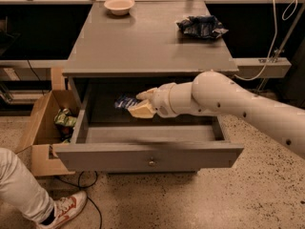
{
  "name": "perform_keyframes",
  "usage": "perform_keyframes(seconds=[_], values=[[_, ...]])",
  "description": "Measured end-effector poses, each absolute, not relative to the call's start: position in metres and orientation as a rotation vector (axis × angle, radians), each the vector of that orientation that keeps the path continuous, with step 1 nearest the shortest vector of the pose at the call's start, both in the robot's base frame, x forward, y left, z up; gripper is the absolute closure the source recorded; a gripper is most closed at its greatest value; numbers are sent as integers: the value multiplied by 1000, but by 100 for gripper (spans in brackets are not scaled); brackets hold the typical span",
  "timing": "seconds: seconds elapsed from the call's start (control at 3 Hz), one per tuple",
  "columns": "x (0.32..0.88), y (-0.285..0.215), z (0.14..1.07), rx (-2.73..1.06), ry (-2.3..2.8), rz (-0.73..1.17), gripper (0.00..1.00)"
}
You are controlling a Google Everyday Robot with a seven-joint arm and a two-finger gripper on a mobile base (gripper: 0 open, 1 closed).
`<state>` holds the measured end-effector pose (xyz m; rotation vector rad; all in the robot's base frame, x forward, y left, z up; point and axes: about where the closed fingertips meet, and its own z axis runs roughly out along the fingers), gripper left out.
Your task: Place rxbar blueberry into top drawer
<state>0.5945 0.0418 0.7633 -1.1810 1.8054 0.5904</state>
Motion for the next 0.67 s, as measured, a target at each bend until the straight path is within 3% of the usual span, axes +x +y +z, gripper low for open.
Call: perform_keyframes(seconds=[0.67], values=[[616,6,707,-981,1923,521,100]])
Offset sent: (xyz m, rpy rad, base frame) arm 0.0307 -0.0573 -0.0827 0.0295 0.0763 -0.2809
